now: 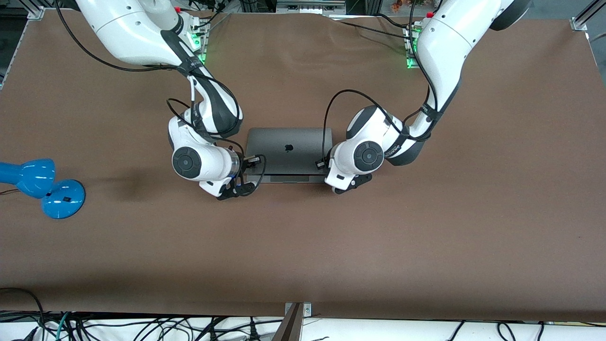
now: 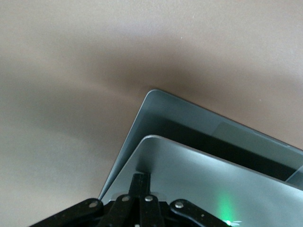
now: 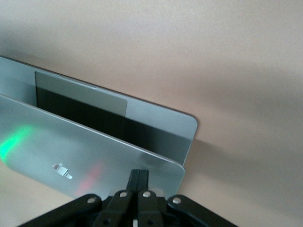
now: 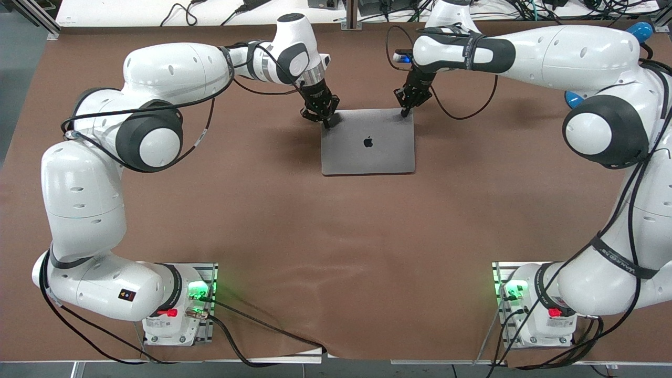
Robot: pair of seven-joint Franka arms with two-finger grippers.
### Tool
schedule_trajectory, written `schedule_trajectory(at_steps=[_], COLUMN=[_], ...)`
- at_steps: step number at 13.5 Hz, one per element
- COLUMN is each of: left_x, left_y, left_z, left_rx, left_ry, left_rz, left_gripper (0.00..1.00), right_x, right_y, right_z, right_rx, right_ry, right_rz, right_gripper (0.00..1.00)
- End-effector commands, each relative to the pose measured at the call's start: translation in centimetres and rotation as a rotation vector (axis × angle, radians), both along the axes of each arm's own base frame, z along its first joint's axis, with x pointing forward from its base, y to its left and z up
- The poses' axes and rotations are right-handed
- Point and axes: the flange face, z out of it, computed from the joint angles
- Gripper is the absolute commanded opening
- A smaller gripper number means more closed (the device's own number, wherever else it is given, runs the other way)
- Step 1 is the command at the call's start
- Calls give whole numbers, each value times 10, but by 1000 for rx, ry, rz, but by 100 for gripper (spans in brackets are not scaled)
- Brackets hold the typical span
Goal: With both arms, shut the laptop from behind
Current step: 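Press the lid down with both grippers until the laptop is shut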
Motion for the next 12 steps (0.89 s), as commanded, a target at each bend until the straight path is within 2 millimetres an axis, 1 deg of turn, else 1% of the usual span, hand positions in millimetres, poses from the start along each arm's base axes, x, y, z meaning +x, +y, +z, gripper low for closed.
schedule_trajectory(at_steps=[1,5,7,9,12], left_x=[12,16,16,17,15], left_y=[-4,0,-1,0,-3], left_z=[-6,-17,-26,-30,-40], left_rx=[8,8,7,18,18], left_ry=[-25,-33,-34,-49,-53], left_rz=[-5,8,13,9,5], left_gripper=[0,0,0,0,0], right_x=[12,15,16,15,17], right_y=[3,2,2,1,0], right_z=[-9,-33,-35,-45,-52], right_rx=[-2,0,1,7,13], right_ry=[-25,-60,-62,-59,-78], right_rz=[32,56,55,78,81], right_gripper=[0,0,0,0,0])
